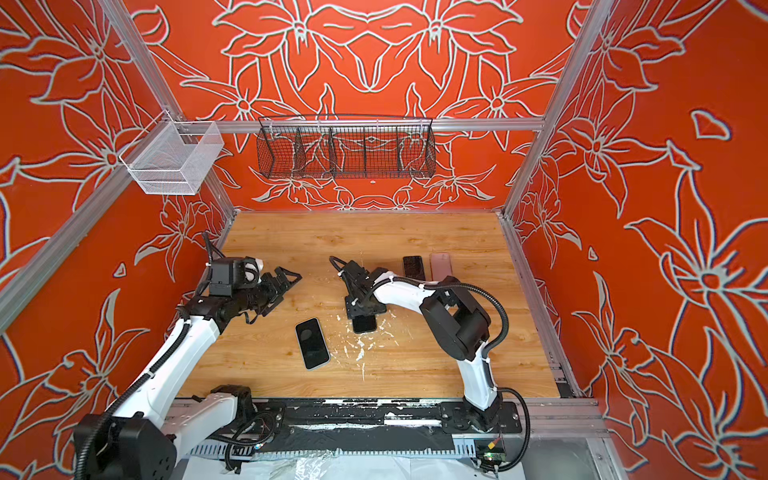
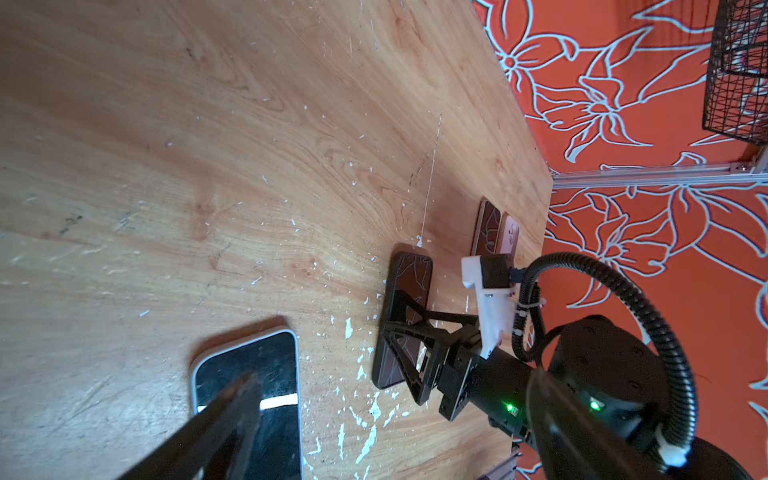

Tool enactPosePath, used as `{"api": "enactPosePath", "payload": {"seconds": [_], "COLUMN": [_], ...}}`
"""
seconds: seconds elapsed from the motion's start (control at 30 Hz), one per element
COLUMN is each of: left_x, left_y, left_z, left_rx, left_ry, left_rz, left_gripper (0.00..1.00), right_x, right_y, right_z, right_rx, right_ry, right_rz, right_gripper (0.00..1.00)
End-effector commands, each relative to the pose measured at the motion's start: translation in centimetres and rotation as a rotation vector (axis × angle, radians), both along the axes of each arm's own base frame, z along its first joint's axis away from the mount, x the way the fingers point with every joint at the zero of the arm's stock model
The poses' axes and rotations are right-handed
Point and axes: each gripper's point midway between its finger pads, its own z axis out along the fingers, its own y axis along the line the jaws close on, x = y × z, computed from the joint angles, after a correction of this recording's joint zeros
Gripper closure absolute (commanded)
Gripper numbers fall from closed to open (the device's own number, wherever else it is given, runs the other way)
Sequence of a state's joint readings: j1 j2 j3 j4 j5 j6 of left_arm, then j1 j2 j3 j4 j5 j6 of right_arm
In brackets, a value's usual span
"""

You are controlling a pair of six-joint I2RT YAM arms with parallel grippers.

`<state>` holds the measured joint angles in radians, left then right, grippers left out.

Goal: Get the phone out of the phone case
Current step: 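Lower the right gripper onto the black phone and close on its end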

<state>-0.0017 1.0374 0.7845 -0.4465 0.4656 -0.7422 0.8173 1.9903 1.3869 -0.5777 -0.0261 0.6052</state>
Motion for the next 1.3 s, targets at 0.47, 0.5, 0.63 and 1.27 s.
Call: {"api": "enactPosePath", "payload": {"seconds": [0.47,0.5,0.63,1.27], "left_x": [0.5,0.5,0.5,0.9], "left_y": [-0.8,-0.8,-0.8,-1.4], "left_z": [-0.2,-0.2,-0.2,-1.1], "left_rx": [-0.044,-0.046,-0.047,-0.083], "left_ry": [-0.018,-0.017,-0.021,-0.030], "left_rz": [-0.018,-0.019,-0.020,-0.037], "left_gripper": [0.03,0.03,0.03,0.03], "right_x": [-2.1,-2.2,-2.6,-2.9], "right_y": [-1.9,-2.1,-3.0,-2.3], "right_z": [-1.3,-1.4,-1.8,-2.5], "right_rx": [-0.093,-0.100,-0.141,-0.213], "right_ry": [0.031,0.031,0.026,-0.007], "right_rz": [-0.038,-0.046,-0.075,-0.045], "right_gripper": [0.03,0.03,0.03,0.33]}}
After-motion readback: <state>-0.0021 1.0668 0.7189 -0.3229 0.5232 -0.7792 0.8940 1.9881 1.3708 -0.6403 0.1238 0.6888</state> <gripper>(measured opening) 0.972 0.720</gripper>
